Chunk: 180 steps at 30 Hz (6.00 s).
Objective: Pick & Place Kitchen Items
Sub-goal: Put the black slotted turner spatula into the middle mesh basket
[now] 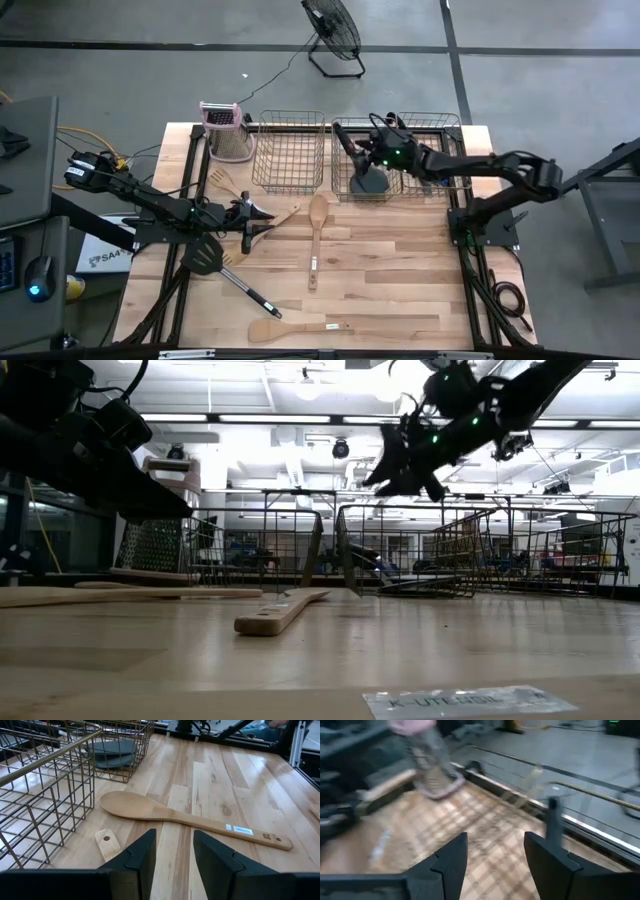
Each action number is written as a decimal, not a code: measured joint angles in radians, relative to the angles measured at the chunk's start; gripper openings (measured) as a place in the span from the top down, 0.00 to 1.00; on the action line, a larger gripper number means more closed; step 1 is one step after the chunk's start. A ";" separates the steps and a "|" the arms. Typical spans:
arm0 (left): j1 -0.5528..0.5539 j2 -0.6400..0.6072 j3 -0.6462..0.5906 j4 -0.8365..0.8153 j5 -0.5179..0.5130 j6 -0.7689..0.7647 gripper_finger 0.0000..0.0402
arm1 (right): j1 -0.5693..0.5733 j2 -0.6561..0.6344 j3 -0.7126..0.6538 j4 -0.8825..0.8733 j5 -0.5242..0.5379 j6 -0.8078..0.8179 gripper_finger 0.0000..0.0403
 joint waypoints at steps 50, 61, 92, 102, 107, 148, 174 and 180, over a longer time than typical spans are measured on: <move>0.000 0.000 0.000 0.000 0.000 -0.010 0.68 | 0.431 -0.562 -0.441 0.154 -0.016 -0.025 0.55; 0.000 0.000 0.000 0.007 -0.012 -0.036 0.68 | 0.456 -0.562 -0.441 0.125 0.005 -0.051 0.55; -0.003 0.000 0.531 -1.134 0.373 -0.117 0.68 | 0.455 -0.562 -0.441 0.107 0.014 -0.024 0.55; -0.182 0.010 0.541 -1.180 0.429 -0.129 0.68 | 0.455 -0.562 -0.441 0.107 0.014 -0.025 0.55; -0.298 0.032 0.541 -1.182 0.371 -0.188 0.68 | 0.455 -0.562 -0.441 0.107 0.014 -0.025 0.55; -0.550 0.368 0.541 -1.174 0.233 -0.051 0.47 | 0.455 -0.562 -0.440 0.105 0.014 -0.025 0.55; -0.550 0.398 0.551 -1.138 0.233 0.023 0.83 | 0.455 -0.562 -0.440 0.104 0.014 -0.025 0.55; -0.548 0.399 0.637 -1.144 0.203 -0.018 0.83 | 0.455 -0.562 -0.440 0.101 0.014 -0.025 0.55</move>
